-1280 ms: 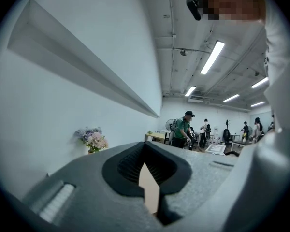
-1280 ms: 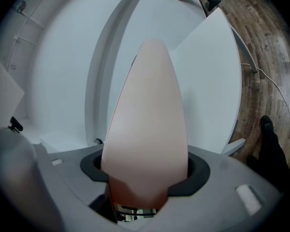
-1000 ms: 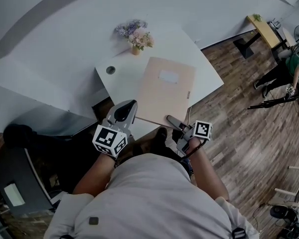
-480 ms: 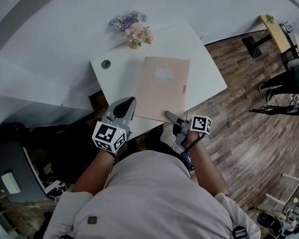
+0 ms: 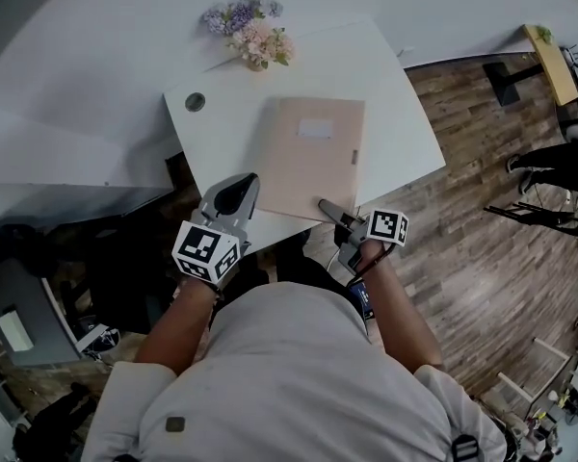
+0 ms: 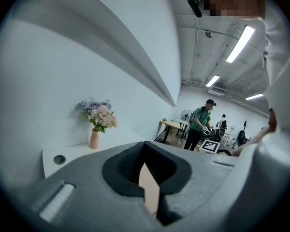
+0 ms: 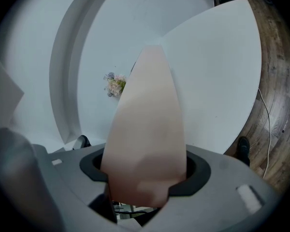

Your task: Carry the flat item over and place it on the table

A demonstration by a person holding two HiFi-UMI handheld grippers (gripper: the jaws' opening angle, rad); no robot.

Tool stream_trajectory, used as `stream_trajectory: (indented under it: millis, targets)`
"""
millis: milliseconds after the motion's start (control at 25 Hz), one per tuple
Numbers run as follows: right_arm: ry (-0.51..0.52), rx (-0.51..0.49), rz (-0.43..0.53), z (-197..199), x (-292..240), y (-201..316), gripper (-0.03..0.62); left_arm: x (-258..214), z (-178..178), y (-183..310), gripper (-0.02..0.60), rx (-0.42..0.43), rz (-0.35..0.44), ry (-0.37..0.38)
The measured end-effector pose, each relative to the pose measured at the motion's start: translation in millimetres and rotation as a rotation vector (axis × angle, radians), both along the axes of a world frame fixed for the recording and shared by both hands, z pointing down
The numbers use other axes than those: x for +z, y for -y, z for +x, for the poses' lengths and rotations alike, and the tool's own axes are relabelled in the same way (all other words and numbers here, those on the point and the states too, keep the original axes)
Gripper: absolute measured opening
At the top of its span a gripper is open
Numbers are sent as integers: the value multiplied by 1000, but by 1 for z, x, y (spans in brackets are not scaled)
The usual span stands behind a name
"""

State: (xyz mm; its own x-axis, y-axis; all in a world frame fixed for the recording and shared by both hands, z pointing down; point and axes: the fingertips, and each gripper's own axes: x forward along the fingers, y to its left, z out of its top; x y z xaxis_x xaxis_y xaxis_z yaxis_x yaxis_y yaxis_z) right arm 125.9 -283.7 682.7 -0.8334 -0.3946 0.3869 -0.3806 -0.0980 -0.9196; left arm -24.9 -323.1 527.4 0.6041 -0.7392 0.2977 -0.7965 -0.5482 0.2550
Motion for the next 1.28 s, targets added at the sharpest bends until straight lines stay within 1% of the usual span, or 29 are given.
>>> stream_trajectory:
  millis: [120, 280, 600, 800, 880, 1040, 1160, 1280]
  targets:
    - [16, -8, 0, 3, 13, 9, 313, 11, 3, 6, 0, -11, -17, 1]
    - [28, -37, 27, 4, 26, 16, 314, 21, 7, 11, 0, -20, -30, -1]
    - [-60, -104, 73, 7, 54, 31, 313, 34, 14, 19, 0, -39, -53, -8]
    - [-94, -148, 70, 8, 67, 34, 321, 42, 17, 21, 0, -43, -68, -15]
    - [-126, -169, 81, 10, 72, 36, 336, 45, 19, 22, 0, -42, -74, -18]
    - [-243, -223, 111, 17, 86, 40, 398, 50, 20, 24, 0, -38, -87, -17]
    - [-322, -249, 126, 23, 95, 42, 432, 54, 21, 24, 0, -34, -100, -18]
    - [-370, -257, 126, 24, 100, 44, 449, 57, 22, 24, 0, -18, -119, -22]
